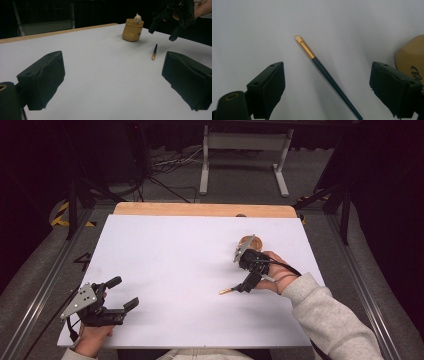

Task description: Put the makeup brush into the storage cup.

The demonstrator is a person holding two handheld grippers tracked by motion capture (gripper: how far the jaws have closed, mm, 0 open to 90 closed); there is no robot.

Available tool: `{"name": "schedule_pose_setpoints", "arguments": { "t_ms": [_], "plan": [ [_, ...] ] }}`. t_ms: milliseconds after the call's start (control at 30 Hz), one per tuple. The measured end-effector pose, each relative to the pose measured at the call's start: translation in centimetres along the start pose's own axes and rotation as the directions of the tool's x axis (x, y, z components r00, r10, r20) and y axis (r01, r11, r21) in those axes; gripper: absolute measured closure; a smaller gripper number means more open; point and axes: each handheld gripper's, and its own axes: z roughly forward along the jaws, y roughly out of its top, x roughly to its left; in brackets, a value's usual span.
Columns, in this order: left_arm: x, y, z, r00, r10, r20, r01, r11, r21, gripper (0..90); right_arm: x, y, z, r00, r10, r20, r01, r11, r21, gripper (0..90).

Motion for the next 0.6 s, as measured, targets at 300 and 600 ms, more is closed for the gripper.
{"name": "schedule_pose_setpoints", "arguments": {
  "t_ms": [300, 600],
  "plan": [
    [0.0, 0.0, 0.0, 1.0000, -0.001, 0.000, 0.001, 1.0000, 0.001, 5.4, 0.0, -0.2, 1.7, 0.9999, -0.007, -0.016, 0.007, 0.999, 0.036, 15.8],
    [0.0, 0.0, 0.0, 1.0000, -0.003, -0.002, 0.003, 1.0000, 0.000, 5.4, 0.2, -0.1, 2.9, 0.9995, -0.018, -0.027, 0.020, 0.997, 0.074, 21.6]
  ]
}}
